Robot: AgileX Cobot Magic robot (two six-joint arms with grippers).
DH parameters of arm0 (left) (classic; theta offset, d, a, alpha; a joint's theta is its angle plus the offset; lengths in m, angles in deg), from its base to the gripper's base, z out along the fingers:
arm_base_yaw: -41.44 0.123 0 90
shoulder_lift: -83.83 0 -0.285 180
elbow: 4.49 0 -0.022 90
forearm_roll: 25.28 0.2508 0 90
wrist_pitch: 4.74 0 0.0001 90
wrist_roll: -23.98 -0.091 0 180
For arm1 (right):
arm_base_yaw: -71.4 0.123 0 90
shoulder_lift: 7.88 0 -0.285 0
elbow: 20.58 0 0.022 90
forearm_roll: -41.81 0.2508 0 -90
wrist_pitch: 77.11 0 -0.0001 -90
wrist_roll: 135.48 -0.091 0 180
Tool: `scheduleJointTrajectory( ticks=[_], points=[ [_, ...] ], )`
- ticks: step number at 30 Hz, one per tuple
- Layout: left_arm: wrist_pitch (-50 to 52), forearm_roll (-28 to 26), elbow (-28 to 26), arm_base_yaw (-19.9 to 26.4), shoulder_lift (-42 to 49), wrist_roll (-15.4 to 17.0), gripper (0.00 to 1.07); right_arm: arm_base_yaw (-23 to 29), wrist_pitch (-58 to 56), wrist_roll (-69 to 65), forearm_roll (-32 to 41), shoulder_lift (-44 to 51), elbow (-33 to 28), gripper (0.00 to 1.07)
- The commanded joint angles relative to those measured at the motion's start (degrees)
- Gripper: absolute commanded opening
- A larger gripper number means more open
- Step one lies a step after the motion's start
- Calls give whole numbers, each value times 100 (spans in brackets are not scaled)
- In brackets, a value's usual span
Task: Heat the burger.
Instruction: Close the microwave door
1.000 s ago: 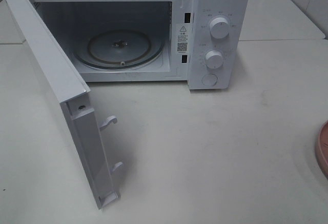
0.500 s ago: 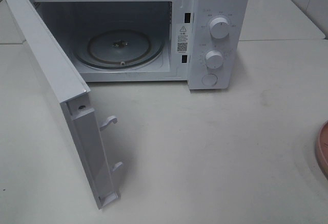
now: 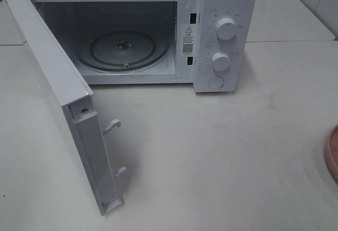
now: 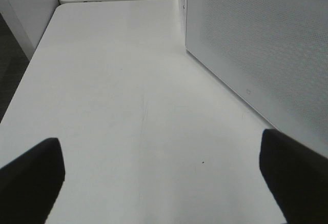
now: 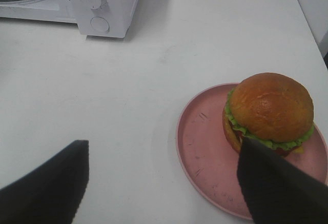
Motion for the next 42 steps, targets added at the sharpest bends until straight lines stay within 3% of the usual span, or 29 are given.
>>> scheduleJointTrajectory(
  ticks=[1, 13, 15, 16, 18, 19, 20, 22, 23, 24, 25, 27, 28, 30, 31, 32, 33, 38, 40, 42],
  points=[
    [80, -126, 11, 29, 115, 17, 98, -29, 40, 23, 0, 155, 6, 76],
    [498, -241, -143, 29, -464, 17, 95, -29, 40, 23, 0, 155, 6, 76],
    [728, -235, -143, 29, -693, 17, 86, -29, 40, 23, 0, 155, 6, 76],
    [728, -235, -143, 29, -693, 17, 86, -29, 40, 23, 0, 155, 6, 76],
    [1066, -212, -120, 29, -888, 17, 70, -29, 40, 23, 0, 155, 6, 76],
    [1066, -212, -120, 29, -888, 17, 70, -29, 40, 23, 0, 155, 6, 76],
    [1341, -155, -92, 29, -1020, 17, 58, -29, 40, 23, 0, 155, 6, 76],
    [1444, -155, -80, 29, -1089, 17, 54, -29, 40, 23, 0, 155, 6, 76],
    [1748, -138, -17, 29, -1232, 17, 43, -29, 40, 23, 6, 155, 6, 76],
    [1748, -138, -17, 29, -1232, 17, 43, -29, 40, 23, 6, 155, 6, 76],
    [2011, -132, 63, 29, -1381, 11, 35, -29, 40, 23, 6, 155, 6, 76],
    [2143, -132, 115, 29, -1478, 11, 31, -29, 40, 23, 6, 155, 6, 76],
    [2435, -132, 218, 29, -1679, 11, 21, -29, 40, 23, 6, 155, 6, 76],
    [2607, -132, 269, 29, -1765, 11, 16, -29, 40, 23, 6, 155, 6, 76],
    [2956, -132, 407, 29, -1982, 11, 7, -29, 40, 23, 6, 155, 6, 76],
    [2956, -132, 407, 29, -1982, 11, 7, -29, 40, 23, 6, 155, 6, 76],
    [3295, -132, 539, 29, -2189, 11, 0, -29, 40, 23, 6, 155, 6, 76],
    [4165, -132, 814, 29, -2624, -6, 0, -29, 40, 23, 6, 155, 6, 76],
    [5254, -132, 1169, 29, -3014, -6, 0, -29, 40, 23, 6, 155, 6, 76],
    [5563, -132, 1266, 29, -3123, -6, 0, -29, 40, 23, 6, 155, 6, 76]
  ],
)
